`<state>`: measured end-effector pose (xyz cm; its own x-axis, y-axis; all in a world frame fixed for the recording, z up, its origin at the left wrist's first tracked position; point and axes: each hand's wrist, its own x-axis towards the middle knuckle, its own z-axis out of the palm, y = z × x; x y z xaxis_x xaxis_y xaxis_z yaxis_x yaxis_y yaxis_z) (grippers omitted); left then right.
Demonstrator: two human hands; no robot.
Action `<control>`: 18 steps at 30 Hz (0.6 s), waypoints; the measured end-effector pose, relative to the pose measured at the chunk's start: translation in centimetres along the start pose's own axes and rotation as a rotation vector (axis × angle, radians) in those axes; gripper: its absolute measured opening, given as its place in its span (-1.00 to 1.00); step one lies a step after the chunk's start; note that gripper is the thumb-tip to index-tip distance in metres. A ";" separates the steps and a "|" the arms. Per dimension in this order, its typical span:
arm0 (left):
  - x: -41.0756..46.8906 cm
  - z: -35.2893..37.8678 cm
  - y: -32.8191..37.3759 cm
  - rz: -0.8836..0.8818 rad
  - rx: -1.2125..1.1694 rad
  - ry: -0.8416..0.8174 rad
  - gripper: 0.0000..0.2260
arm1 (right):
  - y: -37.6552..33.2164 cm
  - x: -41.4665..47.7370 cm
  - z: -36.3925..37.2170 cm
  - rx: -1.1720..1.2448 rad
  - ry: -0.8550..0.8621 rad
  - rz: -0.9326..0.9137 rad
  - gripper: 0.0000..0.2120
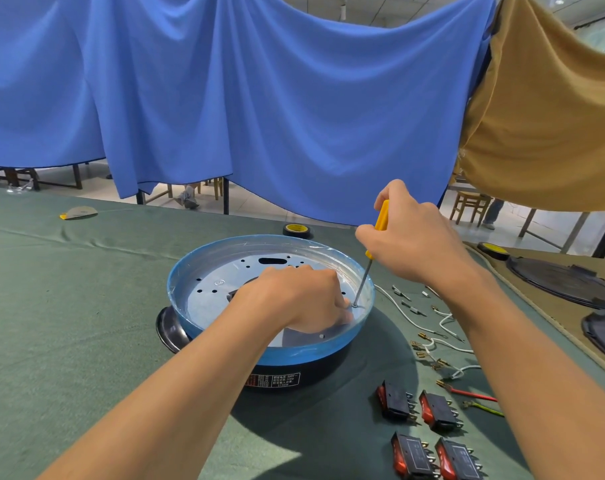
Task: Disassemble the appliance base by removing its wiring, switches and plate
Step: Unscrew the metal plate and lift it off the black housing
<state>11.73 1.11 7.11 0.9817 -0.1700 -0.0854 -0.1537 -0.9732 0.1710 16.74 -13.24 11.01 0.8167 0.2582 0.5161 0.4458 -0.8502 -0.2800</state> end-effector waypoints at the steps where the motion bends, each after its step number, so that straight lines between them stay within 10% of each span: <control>1: 0.0 0.0 0.0 -0.001 0.001 -0.002 -0.63 | -0.1 -0.1 0.0 0.000 -0.002 -0.004 -0.75; 18: -0.1 0.0 0.0 0.001 -0.015 0.009 -0.66 | 0.0 -0.2 0.2 -0.084 0.090 -0.003 -0.68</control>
<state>11.66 1.11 7.15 0.9825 -0.1697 -0.0763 -0.1532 -0.9706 0.1859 16.67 -13.14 10.74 0.7775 0.2223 0.5883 0.4130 -0.8859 -0.2111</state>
